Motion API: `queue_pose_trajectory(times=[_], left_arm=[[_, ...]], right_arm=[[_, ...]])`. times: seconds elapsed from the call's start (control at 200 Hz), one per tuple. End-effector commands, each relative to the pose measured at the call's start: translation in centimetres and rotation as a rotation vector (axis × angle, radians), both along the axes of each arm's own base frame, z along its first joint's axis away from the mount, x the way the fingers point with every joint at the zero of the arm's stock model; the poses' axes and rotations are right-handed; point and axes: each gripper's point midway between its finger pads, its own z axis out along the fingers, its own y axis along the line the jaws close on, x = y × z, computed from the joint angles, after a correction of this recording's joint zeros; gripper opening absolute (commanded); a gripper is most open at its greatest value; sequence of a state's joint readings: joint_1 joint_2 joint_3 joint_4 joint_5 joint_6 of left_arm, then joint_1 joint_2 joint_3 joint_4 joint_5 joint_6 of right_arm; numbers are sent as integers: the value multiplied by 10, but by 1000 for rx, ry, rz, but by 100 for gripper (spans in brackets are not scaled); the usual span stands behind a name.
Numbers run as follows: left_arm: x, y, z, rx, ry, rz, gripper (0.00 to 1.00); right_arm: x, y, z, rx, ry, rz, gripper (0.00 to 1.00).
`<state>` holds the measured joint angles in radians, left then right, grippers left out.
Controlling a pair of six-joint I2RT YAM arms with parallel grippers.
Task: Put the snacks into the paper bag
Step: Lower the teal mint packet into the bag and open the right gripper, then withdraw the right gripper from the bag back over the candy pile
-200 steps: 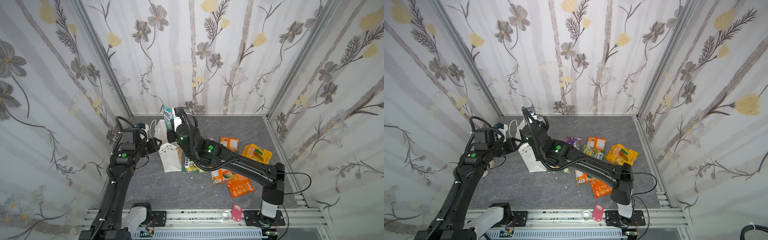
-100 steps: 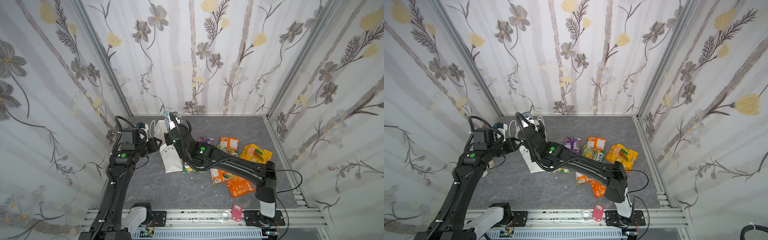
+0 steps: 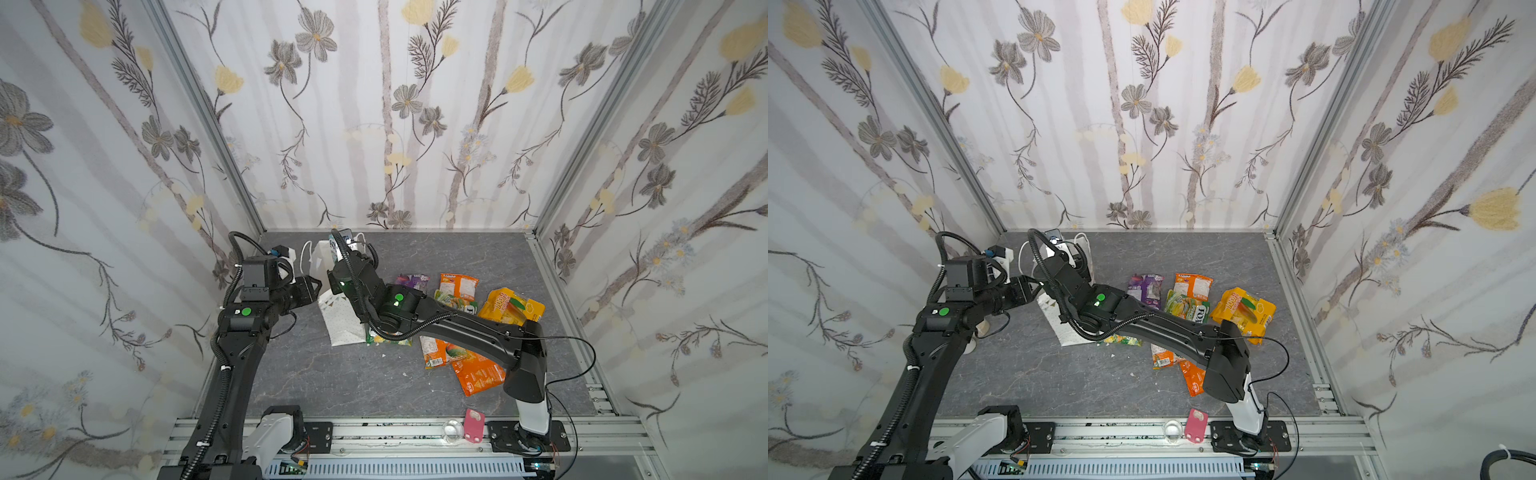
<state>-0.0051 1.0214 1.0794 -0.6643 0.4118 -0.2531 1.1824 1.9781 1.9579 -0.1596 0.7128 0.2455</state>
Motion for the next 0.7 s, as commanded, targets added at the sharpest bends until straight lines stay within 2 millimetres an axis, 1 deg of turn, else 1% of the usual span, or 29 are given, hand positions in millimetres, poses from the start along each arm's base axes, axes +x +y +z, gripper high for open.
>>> queue_pose_trajectory(times=[0.0, 0.11, 0.185, 0.285, 0.4, 0.49, 0.525, 0.55, 0.62, 0.649, 0.669, 0.684, 0.694], left_arm=[[0, 1, -2, 13, -3, -6, 38], [0, 1, -5, 15, 4, -5, 38], [0, 1, -6, 16, 4, -6, 38], [0, 1, -5, 12, 3, -4, 38], [2, 1, -2, 11, -2, -1, 40], [3, 1, 3, 17, -8, -2, 40], [4, 2, 5, 20, -13, 0, 40], [4, 2, 7, 21, -13, 1, 40], [4, 3, 10, 23, -20, 7, 41], [5, 4, 12, 21, -22, 10, 42], [4, 3, 12, 20, -22, 10, 42], [5, 4, 12, 20, -23, 12, 43], [5, 4, 12, 20, -23, 13, 43]], right_arm=[[0, 1, 12, 45, -12, 1, 25], [-3, 1, 18, 59, -10, 23, 27], [-9, 3, 24, 71, -7, 56, 29], [-21, 9, 35, 86, -4, 141, 31], [-40, 12, 54, 119, -19, 261, 33], [-54, 5, 72, 177, -32, 330, 33], [-60, 1, 74, 192, -31, 352, 34], [-64, -4, 82, 219, -41, 368, 34], [-77, -15, 83, 242, -41, 414, 36], [-81, -22, 88, 256, -44, 426, 36], [-84, -27, 87, 258, -41, 432, 36], [-85, -26, 81, 250, -33, 439, 36], [-88, -34, 90, 265, -41, 441, 36]])
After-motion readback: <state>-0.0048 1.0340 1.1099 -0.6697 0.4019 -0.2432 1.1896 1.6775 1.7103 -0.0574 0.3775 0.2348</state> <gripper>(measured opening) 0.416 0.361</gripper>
